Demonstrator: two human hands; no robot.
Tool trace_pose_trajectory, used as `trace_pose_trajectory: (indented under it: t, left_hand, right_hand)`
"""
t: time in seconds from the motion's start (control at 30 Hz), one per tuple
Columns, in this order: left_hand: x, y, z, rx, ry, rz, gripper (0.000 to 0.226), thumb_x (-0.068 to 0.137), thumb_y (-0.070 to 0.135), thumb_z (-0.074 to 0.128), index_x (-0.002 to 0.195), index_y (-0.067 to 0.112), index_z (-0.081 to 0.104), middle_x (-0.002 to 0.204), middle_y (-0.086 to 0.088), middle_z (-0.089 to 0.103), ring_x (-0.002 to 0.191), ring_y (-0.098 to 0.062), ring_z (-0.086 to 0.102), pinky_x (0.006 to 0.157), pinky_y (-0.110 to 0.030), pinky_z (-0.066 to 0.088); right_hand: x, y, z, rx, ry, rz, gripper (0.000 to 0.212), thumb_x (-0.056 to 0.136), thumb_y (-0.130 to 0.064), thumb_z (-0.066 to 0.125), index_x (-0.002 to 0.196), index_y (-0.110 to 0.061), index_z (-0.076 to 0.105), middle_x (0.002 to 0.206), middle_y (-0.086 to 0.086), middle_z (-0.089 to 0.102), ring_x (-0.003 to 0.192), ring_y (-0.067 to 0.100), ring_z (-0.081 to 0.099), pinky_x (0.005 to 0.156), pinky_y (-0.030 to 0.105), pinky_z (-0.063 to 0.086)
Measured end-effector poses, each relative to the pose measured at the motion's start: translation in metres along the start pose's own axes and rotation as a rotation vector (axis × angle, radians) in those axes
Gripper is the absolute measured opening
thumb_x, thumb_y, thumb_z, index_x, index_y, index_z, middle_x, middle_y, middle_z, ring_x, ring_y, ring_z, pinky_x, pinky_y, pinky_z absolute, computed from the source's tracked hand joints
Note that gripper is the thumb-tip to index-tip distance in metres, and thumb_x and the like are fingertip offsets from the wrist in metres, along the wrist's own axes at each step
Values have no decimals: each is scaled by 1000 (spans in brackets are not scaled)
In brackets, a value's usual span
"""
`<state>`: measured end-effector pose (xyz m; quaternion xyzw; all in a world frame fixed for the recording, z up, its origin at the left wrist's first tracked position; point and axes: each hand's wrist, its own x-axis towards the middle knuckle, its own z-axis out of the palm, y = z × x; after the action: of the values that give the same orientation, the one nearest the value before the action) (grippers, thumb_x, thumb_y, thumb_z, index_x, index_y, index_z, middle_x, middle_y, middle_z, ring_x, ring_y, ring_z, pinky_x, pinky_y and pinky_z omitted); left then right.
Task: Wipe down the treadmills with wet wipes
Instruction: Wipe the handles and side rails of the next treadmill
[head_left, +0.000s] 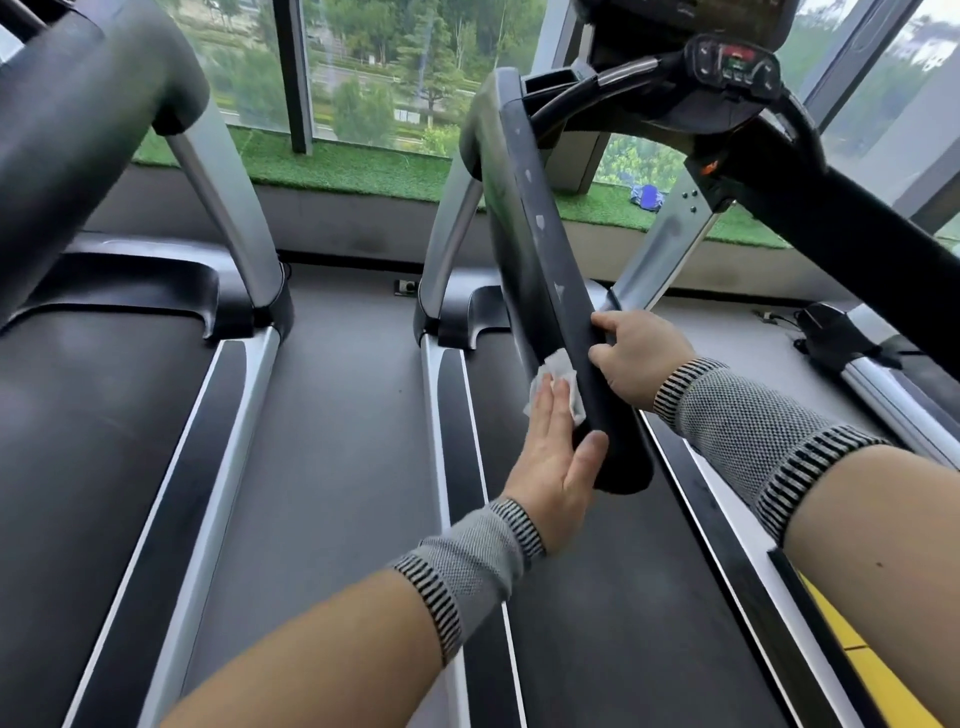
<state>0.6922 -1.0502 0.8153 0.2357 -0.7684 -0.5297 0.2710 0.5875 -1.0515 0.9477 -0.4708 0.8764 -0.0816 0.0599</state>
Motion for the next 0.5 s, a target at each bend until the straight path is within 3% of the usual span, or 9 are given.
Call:
trace_pose_trajectory:
  t: [0.2,0.4,0.5]
  left_hand:
    - [67,-7,-28,-154,49,-79,75,93,48,21,152,8,2,161,-4,-4,147,-9,-8,120,-28,-4]
    - [13,-17,2,-350,-6,-142,69,100,41,26,152,11,-8,160,1,-13,142,2,-13,108,-4,-5]
    - [-27,-11,14,-341,-57,-63,77,94,53,24,149,17,-14,158,6,-21,142,3,-18,116,-17,-5]
  right_hand:
    - [5,1,2,-17,15,32,46,93,-14,46,140,-17,46,144,2,47,133,20,40,109,26,29]
    - [1,0,7,25,29,69,46,94,-15,44,140,-18,46,143,3,48,133,22,41,110,28,30]
    - [-1,-1,9,47,15,85,47,94,-16,44,140,-19,46,141,3,50,130,23,43,108,29,32]
